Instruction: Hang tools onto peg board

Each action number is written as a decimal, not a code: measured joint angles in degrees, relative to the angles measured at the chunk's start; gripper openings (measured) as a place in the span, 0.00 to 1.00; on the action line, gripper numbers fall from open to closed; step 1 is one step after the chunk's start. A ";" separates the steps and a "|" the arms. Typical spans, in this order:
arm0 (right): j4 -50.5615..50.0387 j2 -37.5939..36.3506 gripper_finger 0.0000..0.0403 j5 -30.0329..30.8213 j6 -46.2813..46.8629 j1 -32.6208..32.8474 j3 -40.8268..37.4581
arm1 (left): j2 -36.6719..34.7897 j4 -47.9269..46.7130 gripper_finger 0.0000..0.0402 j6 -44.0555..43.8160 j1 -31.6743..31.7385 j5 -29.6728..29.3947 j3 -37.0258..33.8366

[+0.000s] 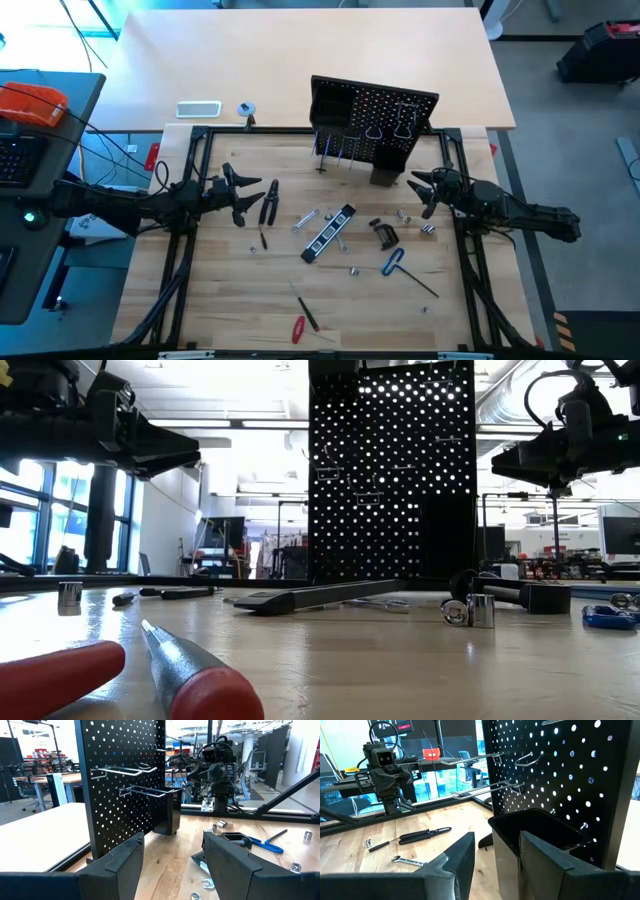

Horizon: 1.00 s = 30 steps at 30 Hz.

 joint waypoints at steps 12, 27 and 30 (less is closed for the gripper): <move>0.42 0.00 0.38 -0.01 0.00 0.00 -0.01 | 0.00 0.01 0.49 -0.01 0.00 0.74 0.01; -1.56 0.00 0.38 0.02 -8.01 0.01 0.01 | -0.01 0.03 0.49 -1.09 -0.02 1.95 0.02; -1.65 0.00 0.38 0.02 -8.40 0.02 0.00 | 0.01 0.03 0.49 -1.09 -0.02 1.95 0.00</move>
